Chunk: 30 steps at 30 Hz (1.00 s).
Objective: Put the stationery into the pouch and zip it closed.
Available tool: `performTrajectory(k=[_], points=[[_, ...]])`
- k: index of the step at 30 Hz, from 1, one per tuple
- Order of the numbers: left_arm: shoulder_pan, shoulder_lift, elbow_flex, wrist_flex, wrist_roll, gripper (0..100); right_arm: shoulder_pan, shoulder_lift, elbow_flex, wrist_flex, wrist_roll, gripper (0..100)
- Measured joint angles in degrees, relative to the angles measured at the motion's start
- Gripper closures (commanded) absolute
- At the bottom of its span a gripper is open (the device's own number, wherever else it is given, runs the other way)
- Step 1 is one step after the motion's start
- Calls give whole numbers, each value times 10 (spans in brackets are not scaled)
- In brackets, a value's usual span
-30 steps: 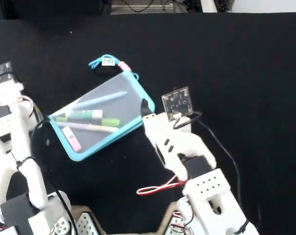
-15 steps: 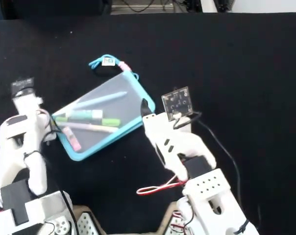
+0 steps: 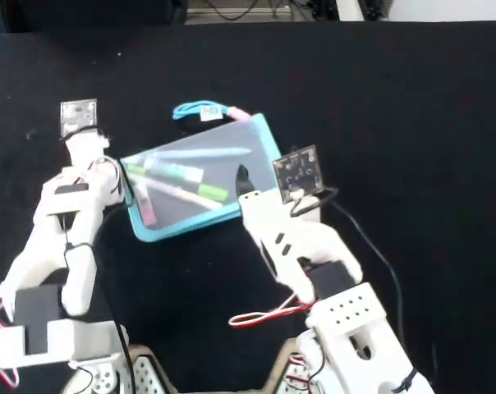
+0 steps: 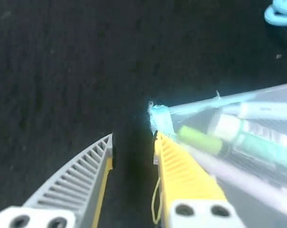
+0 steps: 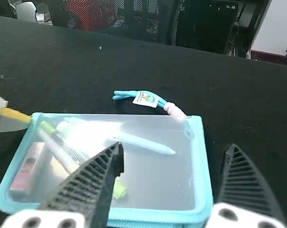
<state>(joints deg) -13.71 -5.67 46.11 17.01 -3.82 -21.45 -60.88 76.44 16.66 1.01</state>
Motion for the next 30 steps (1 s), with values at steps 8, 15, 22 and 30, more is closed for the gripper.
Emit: performTrajectory(k=[8,15,22,30], points=[[4,86,-75,30,0,852,0,0,0,0,0,673],[-15,60,-156,257,2,851,0,0,0,0,0,673],[19,38,-154,331,2,852,0,0,0,0,0,673],[88,22,-89,257,1,852,0,0,0,0,0,673]])
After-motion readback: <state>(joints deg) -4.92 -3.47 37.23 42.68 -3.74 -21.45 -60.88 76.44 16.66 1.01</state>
